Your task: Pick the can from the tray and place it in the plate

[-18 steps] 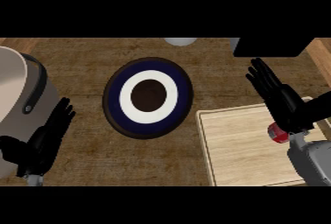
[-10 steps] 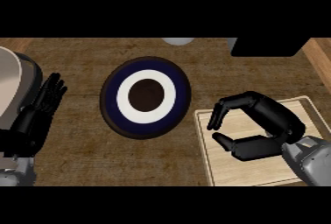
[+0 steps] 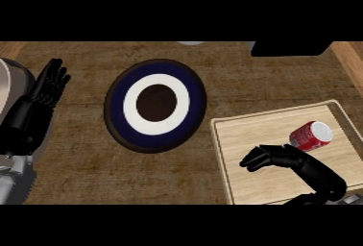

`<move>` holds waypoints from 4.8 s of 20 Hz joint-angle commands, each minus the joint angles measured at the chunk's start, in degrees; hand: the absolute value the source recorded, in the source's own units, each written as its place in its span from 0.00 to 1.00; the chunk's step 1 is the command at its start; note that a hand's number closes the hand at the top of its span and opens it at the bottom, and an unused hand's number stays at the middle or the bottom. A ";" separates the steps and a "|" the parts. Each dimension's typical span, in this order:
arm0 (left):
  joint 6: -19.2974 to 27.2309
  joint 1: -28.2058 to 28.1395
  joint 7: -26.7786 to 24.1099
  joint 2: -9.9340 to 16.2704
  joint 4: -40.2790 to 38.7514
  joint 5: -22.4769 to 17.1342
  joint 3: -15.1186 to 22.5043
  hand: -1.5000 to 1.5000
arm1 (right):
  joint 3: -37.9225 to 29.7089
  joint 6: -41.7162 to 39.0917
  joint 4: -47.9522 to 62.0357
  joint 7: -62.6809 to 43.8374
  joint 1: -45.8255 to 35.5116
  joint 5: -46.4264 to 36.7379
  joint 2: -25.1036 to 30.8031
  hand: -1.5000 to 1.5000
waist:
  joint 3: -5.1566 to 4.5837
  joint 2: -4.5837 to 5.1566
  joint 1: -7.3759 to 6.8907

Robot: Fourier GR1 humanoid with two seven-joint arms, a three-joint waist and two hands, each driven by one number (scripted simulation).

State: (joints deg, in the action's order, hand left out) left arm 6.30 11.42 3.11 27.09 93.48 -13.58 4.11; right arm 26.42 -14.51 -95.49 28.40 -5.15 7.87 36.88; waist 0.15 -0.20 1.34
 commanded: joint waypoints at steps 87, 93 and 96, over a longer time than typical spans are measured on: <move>-9.53 4.20 2.54 -10.17 -1.61 8.58 -7.21 0.50 | -35.17 18.22 63.28 15.17 -37.03 -48.76 -8.38 1.00 | 0.02 0.81 -3.92; -8.75 4.52 4.79 -10.34 -0.42 9.75 -6.65 0.50 | -38.05 4.91 59.98 21.76 -41.11 -39.80 -11.05 1.00 | -0.08 0.27 -2.39; -10.82 3.12 4.60 -7.45 -0.29 8.55 -9.45 0.50 | -36.70 -0.50 55.54 17.73 -42.71 -38.22 -13.78 1.00 | -0.17 -0.12 -1.69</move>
State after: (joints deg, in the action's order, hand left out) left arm -3.22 15.78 6.09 17.67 91.28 -4.10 -3.72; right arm -10.32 -9.35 -36.81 47.10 -45.85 -33.36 25.59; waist 0.04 0.10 -0.93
